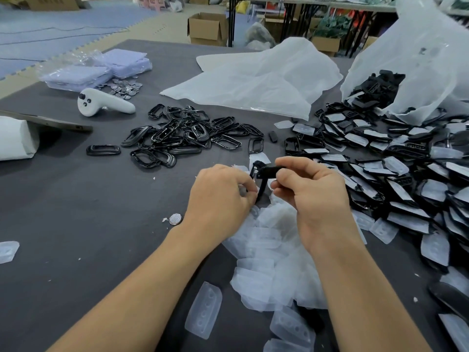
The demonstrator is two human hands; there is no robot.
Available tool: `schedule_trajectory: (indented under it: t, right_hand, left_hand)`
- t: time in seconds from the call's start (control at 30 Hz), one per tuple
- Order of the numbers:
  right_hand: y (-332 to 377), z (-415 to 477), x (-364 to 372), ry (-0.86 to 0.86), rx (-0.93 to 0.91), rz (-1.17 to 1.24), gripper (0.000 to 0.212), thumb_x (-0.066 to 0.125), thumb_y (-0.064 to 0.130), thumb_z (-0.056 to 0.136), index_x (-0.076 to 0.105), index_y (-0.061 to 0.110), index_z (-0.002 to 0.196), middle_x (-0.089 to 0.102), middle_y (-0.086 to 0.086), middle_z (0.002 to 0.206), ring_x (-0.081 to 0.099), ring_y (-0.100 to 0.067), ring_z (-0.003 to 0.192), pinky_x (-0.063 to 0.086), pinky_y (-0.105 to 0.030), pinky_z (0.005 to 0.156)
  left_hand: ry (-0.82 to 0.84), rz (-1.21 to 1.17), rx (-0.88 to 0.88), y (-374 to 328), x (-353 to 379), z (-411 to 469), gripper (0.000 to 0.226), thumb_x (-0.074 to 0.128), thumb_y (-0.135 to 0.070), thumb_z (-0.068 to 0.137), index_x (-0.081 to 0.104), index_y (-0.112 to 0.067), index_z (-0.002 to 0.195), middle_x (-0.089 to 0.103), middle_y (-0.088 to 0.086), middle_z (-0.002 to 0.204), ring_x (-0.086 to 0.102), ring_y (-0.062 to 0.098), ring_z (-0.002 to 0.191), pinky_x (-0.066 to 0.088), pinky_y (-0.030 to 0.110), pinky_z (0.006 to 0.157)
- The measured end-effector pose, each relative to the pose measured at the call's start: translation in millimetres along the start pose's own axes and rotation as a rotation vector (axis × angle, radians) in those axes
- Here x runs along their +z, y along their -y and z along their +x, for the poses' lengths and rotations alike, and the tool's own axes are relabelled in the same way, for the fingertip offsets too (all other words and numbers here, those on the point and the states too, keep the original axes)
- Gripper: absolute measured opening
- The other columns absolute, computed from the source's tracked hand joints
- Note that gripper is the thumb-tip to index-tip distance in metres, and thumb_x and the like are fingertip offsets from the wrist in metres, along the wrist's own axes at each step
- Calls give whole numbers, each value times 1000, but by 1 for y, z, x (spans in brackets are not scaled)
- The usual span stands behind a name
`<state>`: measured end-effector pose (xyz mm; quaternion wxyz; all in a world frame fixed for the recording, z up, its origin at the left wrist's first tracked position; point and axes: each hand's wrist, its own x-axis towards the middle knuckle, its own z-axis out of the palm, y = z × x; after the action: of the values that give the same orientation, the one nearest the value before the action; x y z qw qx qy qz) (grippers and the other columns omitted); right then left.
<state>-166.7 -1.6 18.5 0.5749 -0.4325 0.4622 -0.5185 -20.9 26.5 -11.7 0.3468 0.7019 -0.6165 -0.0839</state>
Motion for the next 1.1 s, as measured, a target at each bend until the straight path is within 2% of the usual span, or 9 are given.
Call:
schedule_trajectory:
  t: [0.13, 0.23, 0.33, 0.4, 0.53, 0.7, 0.83, 0.97, 1.1]
  right_hand:
    - [2, -2, -3, 19, -37, 2, 19, 72, -9, 87, 75, 9, 90, 72, -3, 64, 68, -15, 56, 55, -21, 56]
    - [3, -4, -4, 38, -105, -77, 16, 75, -7, 85, 78, 9, 83, 72, -8, 63, 67, -15, 56, 55, -22, 56]
    - [2, -6, -2, 67, -162, -227, 20, 81, -4, 79, 81, 16, 76, 74, -8, 66, 62, -11, 55, 50, -19, 55]
    - [2, -7, -2, 72, -219, -342, 20, 84, 1, 78, 82, 21, 75, 75, 0, 67, 64, -8, 58, 49, -19, 58]
    - [-2, -10, -2, 23, -396, -609, 16, 85, 11, 79, 82, 27, 78, 74, 13, 66, 68, -4, 62, 52, -15, 60]
    - [-10, -17, 5, 5, -525, -734, 11, 85, 17, 82, 84, 25, 89, 77, 11, 77, 71, -5, 70, 58, -24, 70]
    - [-10, -17, 10, -63, -541, -678, 10, 84, 19, 82, 83, 27, 88, 74, 17, 71, 69, -1, 67, 55, -16, 65]
    - [-8, -18, 11, -106, -537, -626, 12, 83, 16, 80, 81, 27, 82, 69, 29, 71, 67, 1, 64, 51, -11, 59]
    - [-6, -20, 11, -138, -540, -588, 15, 83, 12, 80, 81, 27, 80, 68, 32, 72, 66, 5, 62, 47, -5, 58]
  left_hand:
    - [-21, -305, -220, -3, -8, -3, 34, 74, -10, 79, 75, -42, 70, 72, -23, 73, 63, 9, 62, 44, 13, 53]
    - [-32, -406, -282, -2, -14, -4, 41, 72, -7, 82, 75, -48, 75, 73, -12, 72, 63, 15, 63, 47, 22, 59]
    - [9, -422, -247, -1, -20, -10, 36, 66, -5, 85, 68, -41, 78, 71, -19, 75, 64, 3, 64, 51, 20, 67]
    - [48, -478, -205, -4, -24, -15, 35, 63, -3, 85, 65, -38, 82, 71, -15, 82, 72, 12, 77, 61, 35, 78]
    - [93, -566, -160, -5, -27, -15, 37, 56, -1, 85, 62, -36, 93, 71, -8, 91, 71, 32, 80, 63, 56, 74]
    - [103, -621, -235, -4, -25, -16, 37, 59, -14, 73, 78, -33, 99, 80, -9, 82, 74, 9, 77, 59, 33, 80]
    - [81, -847, -315, -4, -25, -13, 39, 66, -10, 70, 79, -26, 103, 81, 3, 85, 74, 13, 78, 60, 31, 82]
    - [111, -997, -342, -4, -28, -12, 39, 78, 1, 74, 78, -25, 102, 81, 7, 90, 76, 18, 77, 58, 23, 66]
    - [66, -1062, -375, -7, -25, -15, 38, 70, 14, 85, 76, -20, 101, 81, 9, 87, 75, 17, 72, 57, 22, 63]
